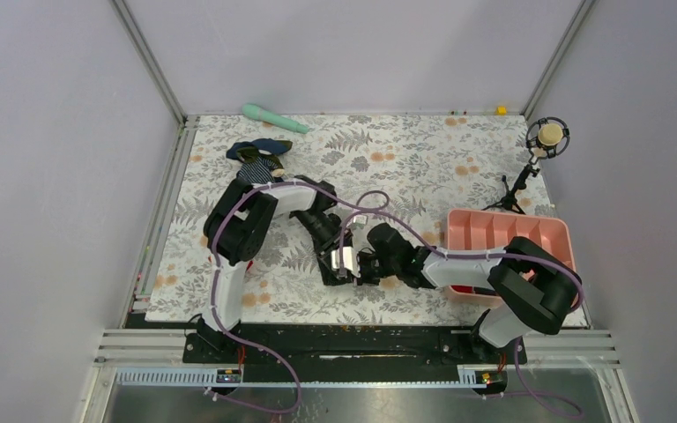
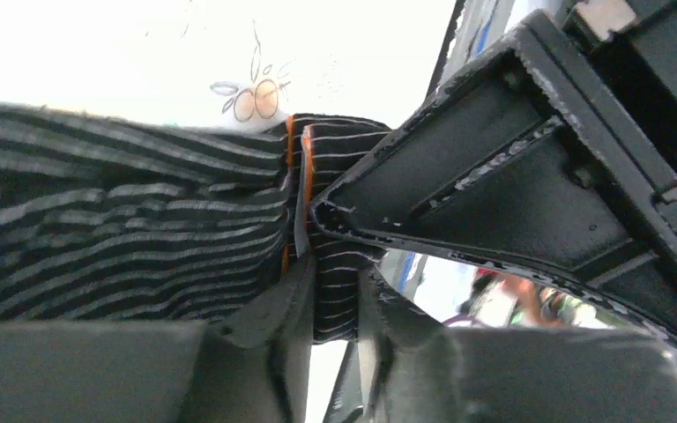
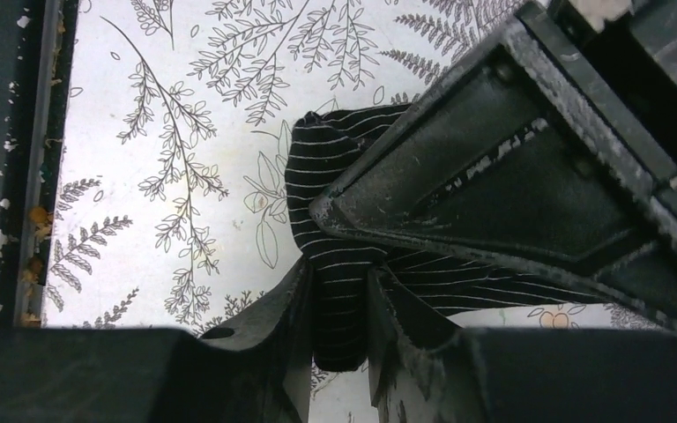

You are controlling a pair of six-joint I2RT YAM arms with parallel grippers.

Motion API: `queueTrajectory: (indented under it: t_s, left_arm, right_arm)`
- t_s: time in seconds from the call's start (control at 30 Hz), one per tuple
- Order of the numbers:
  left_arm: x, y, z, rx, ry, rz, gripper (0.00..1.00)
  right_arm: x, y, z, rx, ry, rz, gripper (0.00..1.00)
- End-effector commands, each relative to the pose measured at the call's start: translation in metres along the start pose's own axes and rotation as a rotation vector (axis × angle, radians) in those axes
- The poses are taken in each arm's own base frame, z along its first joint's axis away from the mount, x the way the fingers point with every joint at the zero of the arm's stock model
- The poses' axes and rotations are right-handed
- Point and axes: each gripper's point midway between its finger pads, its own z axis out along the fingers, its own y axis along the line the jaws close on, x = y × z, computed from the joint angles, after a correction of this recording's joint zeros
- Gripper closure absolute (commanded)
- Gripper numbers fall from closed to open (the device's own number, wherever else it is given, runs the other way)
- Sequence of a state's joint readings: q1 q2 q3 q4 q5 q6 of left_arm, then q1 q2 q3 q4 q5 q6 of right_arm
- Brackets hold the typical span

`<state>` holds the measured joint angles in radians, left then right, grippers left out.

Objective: Roll the underwear
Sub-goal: Roll the underwear to the center of the board.

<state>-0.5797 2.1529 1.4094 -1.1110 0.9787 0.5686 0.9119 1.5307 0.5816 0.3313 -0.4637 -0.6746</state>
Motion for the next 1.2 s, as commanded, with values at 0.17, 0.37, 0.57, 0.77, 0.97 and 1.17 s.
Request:
queueTrajectory:
  t_s: [0.17,0.37,0.57,0.77,0.97,1.17]
  left_arm:
    - [-0.077,0.047,-0.149,-0.516,-0.931,-0.271,0.50]
    - [-0.055,0.019,-0.204,-0.875,-1.006,-0.086,0.51]
    - [-0.007,-0.013,-0.148,-0.936,-0.821,0.188,0.51]
    - [-0.007,-0.062,-0.072,-0.937,-0.696,0.774,0.51]
    - [0.002,-0.045,-0.039,-1.061,-0.464,1.154,0.50]
    - [0.007,-0.036,-0.019,-1.019,-0.360,1.291,0.49]
  right_arm:
    - [-0.008,0.041,-0.016,-0.224,0.110,0.295,1.00]
    - [-0.007,0.048,-0.025,-0.350,0.188,0.637,1.00]
    - [0.009,0.031,-0.025,-0.428,0.277,0.936,1.00]
    - [0.025,0.020,-0.014,-0.493,0.358,1.138,1.00]
    - [0.037,0.024,-0.004,-0.548,0.414,1.236,1.00]
    - [0.040,0.025,-0.002,-0.568,0.422,1.273,1.00]
